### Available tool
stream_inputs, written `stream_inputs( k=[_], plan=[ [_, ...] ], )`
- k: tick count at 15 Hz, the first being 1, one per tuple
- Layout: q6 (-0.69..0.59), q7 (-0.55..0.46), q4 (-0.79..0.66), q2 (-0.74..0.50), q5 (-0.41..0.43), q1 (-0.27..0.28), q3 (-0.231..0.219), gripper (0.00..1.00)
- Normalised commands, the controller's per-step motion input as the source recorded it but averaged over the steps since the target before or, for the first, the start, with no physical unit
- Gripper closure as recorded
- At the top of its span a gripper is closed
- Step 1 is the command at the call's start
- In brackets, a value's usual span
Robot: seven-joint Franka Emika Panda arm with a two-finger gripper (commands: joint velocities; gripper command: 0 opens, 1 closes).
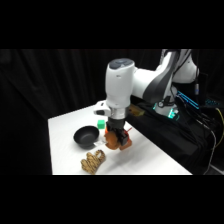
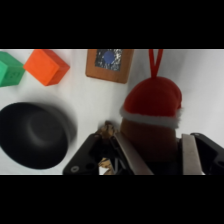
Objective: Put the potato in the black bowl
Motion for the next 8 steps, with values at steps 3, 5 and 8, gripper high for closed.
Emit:
stream_inputs(
  k=[3, 5, 8],
  plan=[
    [-0.22, -0.24, 0.45, 0.14, 0.082, -0.298, -0.051, 0.98],
    [-0.24, -0.33, 0.52, 0.25, 0.227, -0.287, -0.032, 0.98],
    [-0.21, -0.29, 0.53, 0.32, 0.243, -0.228, -0.021, 0.98]
  ],
)
